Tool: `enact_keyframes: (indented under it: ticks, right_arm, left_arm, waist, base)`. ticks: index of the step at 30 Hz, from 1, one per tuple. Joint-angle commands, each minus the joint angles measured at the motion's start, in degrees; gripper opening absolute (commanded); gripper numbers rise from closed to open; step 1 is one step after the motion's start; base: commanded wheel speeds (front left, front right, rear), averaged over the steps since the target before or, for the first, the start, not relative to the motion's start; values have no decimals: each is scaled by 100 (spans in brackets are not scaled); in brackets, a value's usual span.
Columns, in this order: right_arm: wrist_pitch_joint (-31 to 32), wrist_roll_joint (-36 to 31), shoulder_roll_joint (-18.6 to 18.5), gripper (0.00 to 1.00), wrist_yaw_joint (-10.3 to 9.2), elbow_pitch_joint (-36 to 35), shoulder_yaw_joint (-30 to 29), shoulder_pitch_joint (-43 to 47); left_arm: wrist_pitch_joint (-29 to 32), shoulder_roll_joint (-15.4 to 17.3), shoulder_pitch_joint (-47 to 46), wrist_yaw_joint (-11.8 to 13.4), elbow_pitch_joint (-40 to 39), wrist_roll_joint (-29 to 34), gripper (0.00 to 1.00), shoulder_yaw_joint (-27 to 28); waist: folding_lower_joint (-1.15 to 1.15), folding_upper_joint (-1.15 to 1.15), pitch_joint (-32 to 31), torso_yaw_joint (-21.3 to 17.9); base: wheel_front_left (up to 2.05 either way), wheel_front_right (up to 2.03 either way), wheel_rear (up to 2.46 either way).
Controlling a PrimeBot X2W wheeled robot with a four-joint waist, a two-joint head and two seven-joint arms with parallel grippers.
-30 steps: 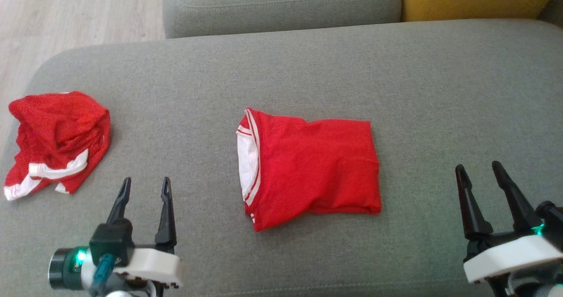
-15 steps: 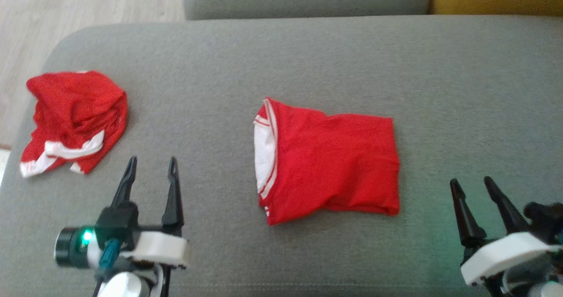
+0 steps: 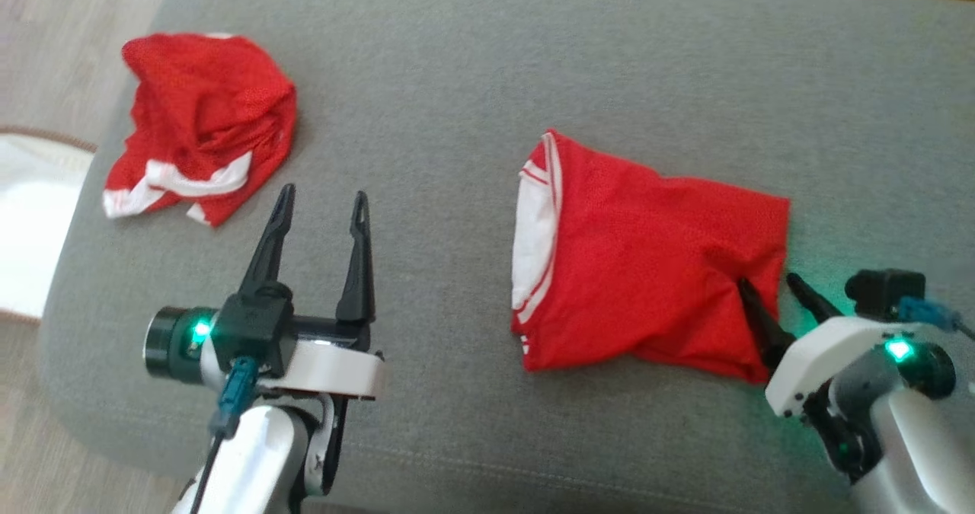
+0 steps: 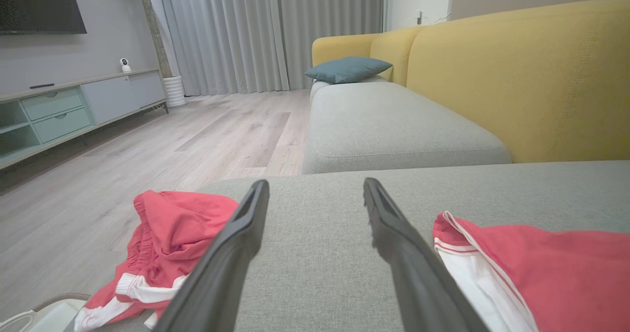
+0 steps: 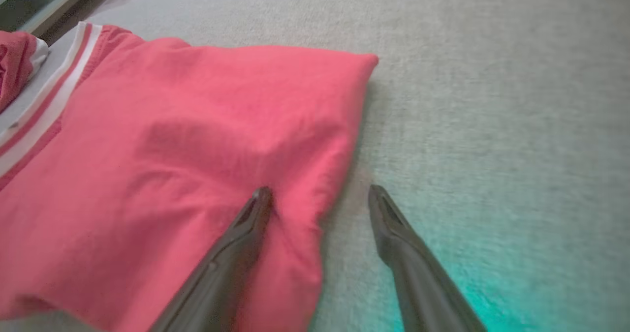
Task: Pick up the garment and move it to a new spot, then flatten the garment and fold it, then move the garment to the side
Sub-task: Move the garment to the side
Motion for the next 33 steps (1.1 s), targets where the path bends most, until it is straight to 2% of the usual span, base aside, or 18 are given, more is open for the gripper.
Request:
enact_keyframes:
  ticks: [1, 6, 7, 8, 11, 15, 19, 23, 28, 33]
  right_arm:
    - [58, 97, -154, 100, -4, 120, 205, -265]
    - [408, 374, -231, 100, -4, 695, 466, -540]
    - [448, 434, -254, 39, -4, 729, 543, -571]
    - [467, 479, -292, 0, -4, 744, 606, -590]
    - [427, 515, -387, 0, -4, 676, 725, -613]
    - [283, 394, -613, 0, -4, 314, 923, -589]
    - [183, 166, -821, 0, -4, -393, 1019, -515]
    - [197, 73, -1025, 0, -4, -811, 933, -541]
    - [230, 36, -1376, 0, -4, -880, 684, -772]
    - [235, -63, -1826, 0, -4, -721, 357, -1066]
  left_arm:
    - [-68, -1, -275, -50, -216, 104, 100, 243]
    - [-68, -118, -262, -169, -252, 238, 100, 339]
    - [-68, -136, -256, -188, -259, 263, 100, 359]
    - [-68, -155, -248, -206, -263, 285, 100, 382]
    - [-68, -181, -226, -237, -275, 327, 100, 433]
    - [-68, -182, -163, -288, -321, 412, 100, 536]
    - [-68, -156, -93, -352, -416, 485, 100, 640]
    - [-69, -154, -134, -446, -466, 547, 100, 635]
    - [-69, -195, -305, -596, -470, 634, 100, 527]
    - [-69, -243, -531, -733, -446, 739, 100, 377]
  waist:
    - [0, 0, 134, 171]
    - [0, 0, 194, 264]
    - [0, 0, 202, 271]
    - [0, 0, 207, 274]
    - [0, 0, 215, 252]
    - [0, 0, 205, 6]
    - [0, 0, 220, -680]
    - [0, 0, 276, -1328]
    - [0, 0, 421, -1925]
    - [0, 0, 647, -2241]
  base:
    - [0, 0, 0]
    - [0, 0, 0]
    - [0, 0, 0]
    - [0, 0, 0]
    - [0, 0, 0]
    - [0, 0, 0]
    - [0, 0, 0]
    - [0, 0, 0]
    - [0, 0, 0]
    - [0, 0, 0]
